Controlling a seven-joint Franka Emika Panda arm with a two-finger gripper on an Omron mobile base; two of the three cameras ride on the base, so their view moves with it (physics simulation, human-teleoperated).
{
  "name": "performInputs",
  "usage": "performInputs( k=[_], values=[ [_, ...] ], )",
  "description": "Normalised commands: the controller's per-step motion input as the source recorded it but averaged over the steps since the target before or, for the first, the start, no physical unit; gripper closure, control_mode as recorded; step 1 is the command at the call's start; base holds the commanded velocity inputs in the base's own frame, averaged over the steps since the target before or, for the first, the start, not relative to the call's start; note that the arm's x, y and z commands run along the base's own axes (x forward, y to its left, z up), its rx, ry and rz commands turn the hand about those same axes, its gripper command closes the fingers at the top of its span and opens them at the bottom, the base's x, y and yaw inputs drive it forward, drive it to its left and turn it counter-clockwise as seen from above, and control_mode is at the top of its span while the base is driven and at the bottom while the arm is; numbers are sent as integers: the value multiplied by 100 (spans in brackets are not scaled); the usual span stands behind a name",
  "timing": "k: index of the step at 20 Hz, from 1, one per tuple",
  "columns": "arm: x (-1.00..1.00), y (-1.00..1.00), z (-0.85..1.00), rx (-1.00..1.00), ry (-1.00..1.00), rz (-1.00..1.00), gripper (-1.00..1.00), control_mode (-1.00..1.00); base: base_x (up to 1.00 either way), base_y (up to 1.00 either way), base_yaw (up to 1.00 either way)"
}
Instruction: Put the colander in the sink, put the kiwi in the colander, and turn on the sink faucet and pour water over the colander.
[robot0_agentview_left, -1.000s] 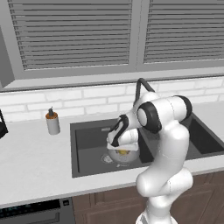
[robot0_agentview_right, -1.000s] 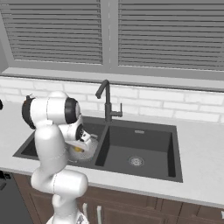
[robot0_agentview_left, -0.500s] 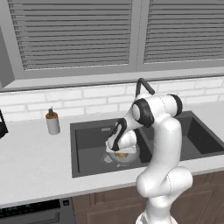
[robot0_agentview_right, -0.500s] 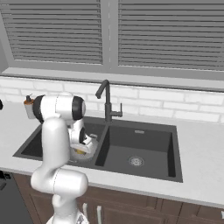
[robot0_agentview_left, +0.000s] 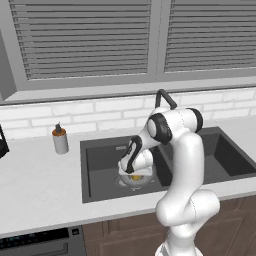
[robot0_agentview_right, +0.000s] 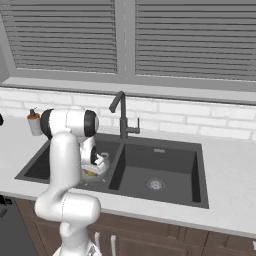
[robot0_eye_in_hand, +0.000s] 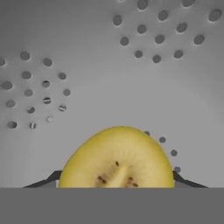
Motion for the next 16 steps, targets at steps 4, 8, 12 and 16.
performInputs(
  k=[4,8,12,16],
  values=[
    [0,-9,0,0,3,0,-100,-100,0,0,0],
    [0,-18,8,0,1,0,-100,-100,0,0,0],
    [-3,-6,26,0,-1,0,-100,-100,0,0,0],
    [-9,0,34,0,0,0,-100,-100,0,0,0]
  ],
)
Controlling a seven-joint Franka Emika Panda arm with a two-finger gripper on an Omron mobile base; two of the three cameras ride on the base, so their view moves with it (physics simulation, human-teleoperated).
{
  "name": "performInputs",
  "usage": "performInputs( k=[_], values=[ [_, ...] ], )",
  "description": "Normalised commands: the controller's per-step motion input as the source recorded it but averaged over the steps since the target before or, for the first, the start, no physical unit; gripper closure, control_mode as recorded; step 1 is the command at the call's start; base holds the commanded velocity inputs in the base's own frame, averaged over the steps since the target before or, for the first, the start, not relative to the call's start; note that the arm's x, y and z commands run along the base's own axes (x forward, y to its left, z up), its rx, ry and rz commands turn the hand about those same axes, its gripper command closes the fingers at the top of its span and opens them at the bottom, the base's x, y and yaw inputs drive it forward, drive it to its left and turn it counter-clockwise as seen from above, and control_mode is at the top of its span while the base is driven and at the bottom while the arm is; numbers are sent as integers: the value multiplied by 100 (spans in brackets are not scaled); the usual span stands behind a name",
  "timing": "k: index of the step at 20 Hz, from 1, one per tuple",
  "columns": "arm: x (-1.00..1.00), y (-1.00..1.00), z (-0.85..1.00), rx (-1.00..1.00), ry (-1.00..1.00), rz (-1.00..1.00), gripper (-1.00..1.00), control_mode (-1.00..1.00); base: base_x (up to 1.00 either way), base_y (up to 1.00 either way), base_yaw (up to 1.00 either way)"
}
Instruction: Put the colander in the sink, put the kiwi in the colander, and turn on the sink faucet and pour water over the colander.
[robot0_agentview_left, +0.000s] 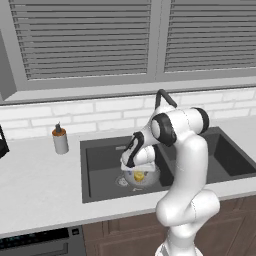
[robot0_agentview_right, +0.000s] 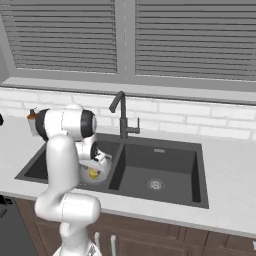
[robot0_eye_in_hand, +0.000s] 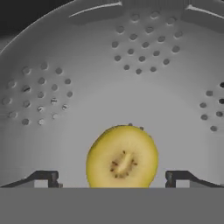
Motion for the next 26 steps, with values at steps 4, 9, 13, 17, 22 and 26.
performInputs(
  k=[4,9,13,17,22,26],
  values=[
    [-13,0,68,0,1,0,-100,-100,0,0,0],
    [-16,0,65,0,0,0,-100,-100,0,0,0],
    [-19,0,58,0,1,0,-100,-100,0,0,0],
    [-27,0,69,0,0,0,-100,-100,0,0,0],
    [-4,-3,68,0,1,0,-100,-100,0,0,0],
    [-19,-12,73,0,6,1,-100,-100,0,0,0]
  ],
)
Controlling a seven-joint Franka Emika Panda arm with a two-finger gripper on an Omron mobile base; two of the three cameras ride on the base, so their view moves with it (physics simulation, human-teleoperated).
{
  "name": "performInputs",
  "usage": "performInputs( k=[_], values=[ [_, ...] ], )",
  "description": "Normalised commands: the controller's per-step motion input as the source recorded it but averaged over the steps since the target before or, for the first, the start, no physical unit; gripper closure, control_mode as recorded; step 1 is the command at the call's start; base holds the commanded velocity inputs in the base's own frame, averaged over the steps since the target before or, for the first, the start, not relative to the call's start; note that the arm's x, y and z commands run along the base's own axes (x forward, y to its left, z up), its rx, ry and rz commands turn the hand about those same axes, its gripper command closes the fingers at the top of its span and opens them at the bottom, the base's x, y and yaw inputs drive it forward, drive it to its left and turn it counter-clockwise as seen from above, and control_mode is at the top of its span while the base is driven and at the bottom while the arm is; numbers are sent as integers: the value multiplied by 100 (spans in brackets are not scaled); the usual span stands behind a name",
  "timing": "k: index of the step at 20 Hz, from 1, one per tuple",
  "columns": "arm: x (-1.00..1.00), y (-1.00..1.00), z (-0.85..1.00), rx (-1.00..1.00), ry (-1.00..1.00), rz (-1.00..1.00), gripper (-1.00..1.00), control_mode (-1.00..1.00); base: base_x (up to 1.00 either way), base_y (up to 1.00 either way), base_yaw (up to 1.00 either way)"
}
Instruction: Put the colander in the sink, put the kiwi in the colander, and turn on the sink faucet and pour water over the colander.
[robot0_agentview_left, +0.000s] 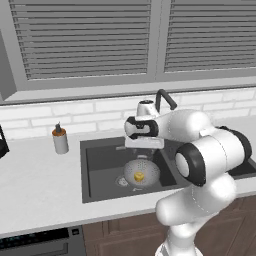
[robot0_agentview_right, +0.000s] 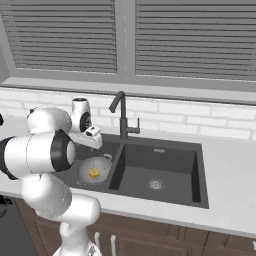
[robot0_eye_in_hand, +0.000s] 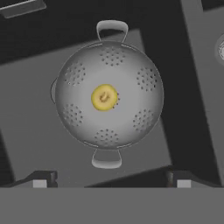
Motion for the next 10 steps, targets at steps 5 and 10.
performInputs(
  k=[5,10],
  values=[
    [-21,-18,71,0,9,4,-100,-100,0,0,0],
    [-55,-29,46,0,-4,9,-100,-100,0,0,0]
  ],
)
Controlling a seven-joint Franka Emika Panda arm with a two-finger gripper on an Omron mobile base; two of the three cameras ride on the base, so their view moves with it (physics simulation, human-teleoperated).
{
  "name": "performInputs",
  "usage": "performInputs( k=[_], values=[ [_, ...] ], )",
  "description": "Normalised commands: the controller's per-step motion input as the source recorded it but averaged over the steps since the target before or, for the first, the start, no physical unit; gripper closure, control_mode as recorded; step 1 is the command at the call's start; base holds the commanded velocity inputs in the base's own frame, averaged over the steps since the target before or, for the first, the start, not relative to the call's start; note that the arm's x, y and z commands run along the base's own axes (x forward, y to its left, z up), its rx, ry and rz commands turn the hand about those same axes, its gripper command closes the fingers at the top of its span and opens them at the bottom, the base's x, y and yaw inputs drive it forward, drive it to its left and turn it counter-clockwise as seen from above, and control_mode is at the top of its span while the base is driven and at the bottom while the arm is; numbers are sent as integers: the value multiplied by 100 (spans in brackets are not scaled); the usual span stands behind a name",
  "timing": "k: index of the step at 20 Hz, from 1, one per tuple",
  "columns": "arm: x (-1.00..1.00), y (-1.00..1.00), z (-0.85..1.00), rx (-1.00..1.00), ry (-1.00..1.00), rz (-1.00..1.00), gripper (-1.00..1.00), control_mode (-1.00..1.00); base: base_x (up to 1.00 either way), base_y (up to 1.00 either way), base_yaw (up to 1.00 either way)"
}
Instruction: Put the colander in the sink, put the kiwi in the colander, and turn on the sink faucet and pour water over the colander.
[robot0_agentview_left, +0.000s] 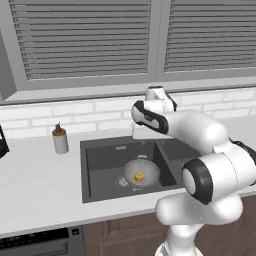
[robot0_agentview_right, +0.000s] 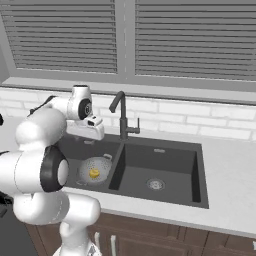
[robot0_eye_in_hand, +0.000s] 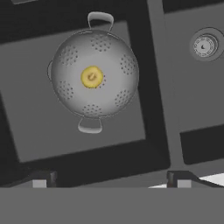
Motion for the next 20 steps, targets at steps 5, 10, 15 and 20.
performInputs(
  k=[5,10,15,20],
  values=[
    [-35,-2,56,0,-3,10,-100,-100,0,0,0],
    [-12,5,65,0,0,6,-100,-100,0,0,0],
    [3,9,40,-2,1,1,-100,-100,0,0,0],
    [21,-18,15,0,0,0,-100,-100,0,0,0]
  ],
)
